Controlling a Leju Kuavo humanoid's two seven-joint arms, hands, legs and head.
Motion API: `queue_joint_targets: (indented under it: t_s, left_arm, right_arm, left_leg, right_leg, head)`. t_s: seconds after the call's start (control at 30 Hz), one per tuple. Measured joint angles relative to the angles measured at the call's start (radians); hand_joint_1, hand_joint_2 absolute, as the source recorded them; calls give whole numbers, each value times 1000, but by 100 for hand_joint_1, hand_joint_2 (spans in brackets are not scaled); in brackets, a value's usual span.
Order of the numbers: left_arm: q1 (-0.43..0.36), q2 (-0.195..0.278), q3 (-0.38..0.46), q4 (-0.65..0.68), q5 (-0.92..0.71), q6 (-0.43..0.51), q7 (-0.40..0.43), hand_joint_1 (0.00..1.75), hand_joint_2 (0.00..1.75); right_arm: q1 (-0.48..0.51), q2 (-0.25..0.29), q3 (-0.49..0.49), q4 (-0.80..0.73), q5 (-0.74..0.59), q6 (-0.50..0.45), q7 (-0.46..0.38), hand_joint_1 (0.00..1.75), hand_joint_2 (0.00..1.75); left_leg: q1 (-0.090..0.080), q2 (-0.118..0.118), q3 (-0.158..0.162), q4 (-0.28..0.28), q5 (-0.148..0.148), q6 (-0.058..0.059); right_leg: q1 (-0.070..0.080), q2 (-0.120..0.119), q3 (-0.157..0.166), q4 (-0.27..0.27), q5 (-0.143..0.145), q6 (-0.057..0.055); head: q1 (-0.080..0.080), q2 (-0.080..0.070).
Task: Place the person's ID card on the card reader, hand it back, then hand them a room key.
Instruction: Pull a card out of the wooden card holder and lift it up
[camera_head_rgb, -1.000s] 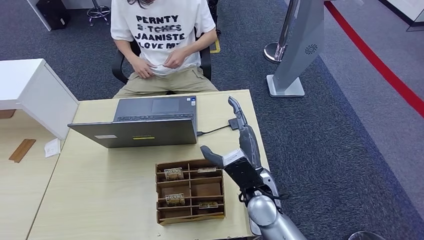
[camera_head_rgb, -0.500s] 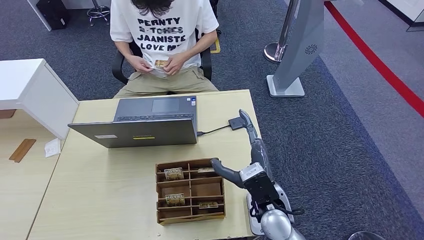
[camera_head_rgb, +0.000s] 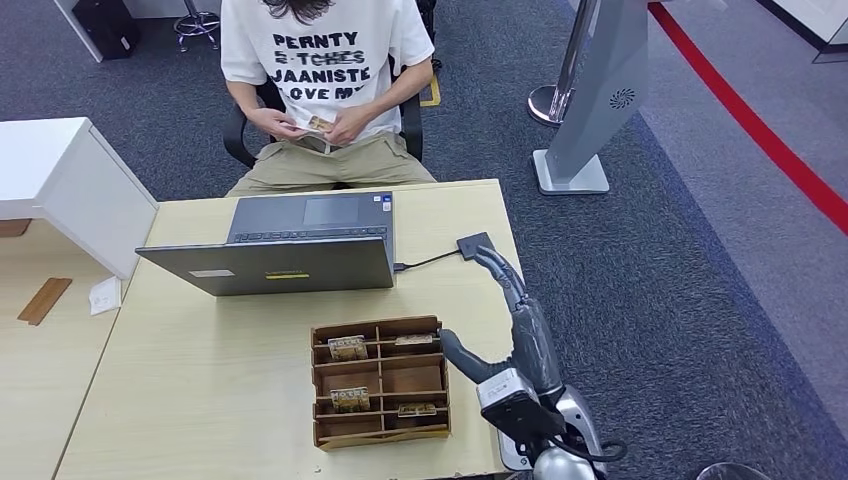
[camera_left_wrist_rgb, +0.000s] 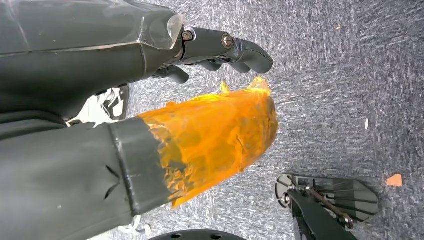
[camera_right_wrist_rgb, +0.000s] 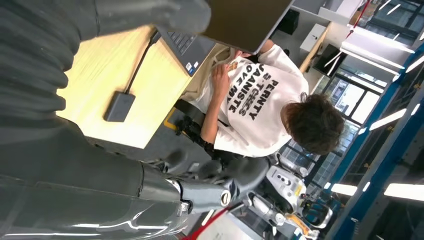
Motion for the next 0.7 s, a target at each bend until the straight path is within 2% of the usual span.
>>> queue_joint_targets:
  t_s: [0.3, 0.33, 0.37, 0.4, 0.47, 0.5, 0.53, 0.7]
  left_arm:
    - [1, -2, 0, 0, -8, -2, 0, 0, 0]
    - [1, -3, 0, 0, -9, -3, 0, 0, 0]
    - [1, -3, 0, 0, -10, -4, 0, 0, 0]
    - [1, -4, 0, 0, -11, -5, 0, 0, 0]
    - [1, -6, 0, 0, -13, -8, 0, 0, 0]
    - [1, -6, 0, 0, -14, -9, 0, 0, 0]
    - [1, -7, 0, 0, -17, -10, -1, 0, 0]
    - [0, -9, 0, 0, -32, 5, -5, 0, 0]
  right_arm:
    - [19, -36, 43, -27, 153, -29, 11, 175, 175]
    - [19, -40, 50, -28, 174, -30, 16, 169, 175]
    - [19, -43, 57, -30, 195, -30, 21, 157, 175]
    - [19, -46, 65, -31, 215, -30, 26, 128, 175]
    - [18, -51, 80, -32, 252, -31, 38, 58, 175]
    - [18, -53, 87, -32, 268, -32, 44, 32, 175]
    - [17, -56, 95, -32, 287, -32, 51, 24, 175]
    - [-2, -66, 149, -10, 391, -32, 90, 25, 175]
  left_leg:
    - [0, 0, 0, 0, 0, 0]
    - [0, 0, 0, 0, 0, 0]
    - [0, 0, 0, 0, 0, 0]
    - [0, 0, 0, 0, 0, 0]
    - [0, 0, 0, 0, 0, 0]
    - [0, 0, 0, 0, 0, 0]
    - [0, 0, 0, 0, 0, 0]
    - [0, 0, 0, 0, 0, 0]
  right_leg:
    - [0, 0, 0, 0, 0, 0]
    - [0, 0, 0, 0, 0, 0]
    - [0, 0, 0, 0, 0, 0]
    - [0, 0, 0, 0, 0, 0]
    - [0, 0, 0, 0, 0, 0]
    - [0, 0, 0, 0, 0, 0]
    - [0, 0, 0, 0, 0, 0]
    - [0, 0, 0, 0, 0, 0]
  head:
    - [0, 0]
    - [0, 0]
    - [0, 0]
    - [0, 0]
    - [0, 0]
    - [0, 0]
    - [0, 0]
    - [0, 0]
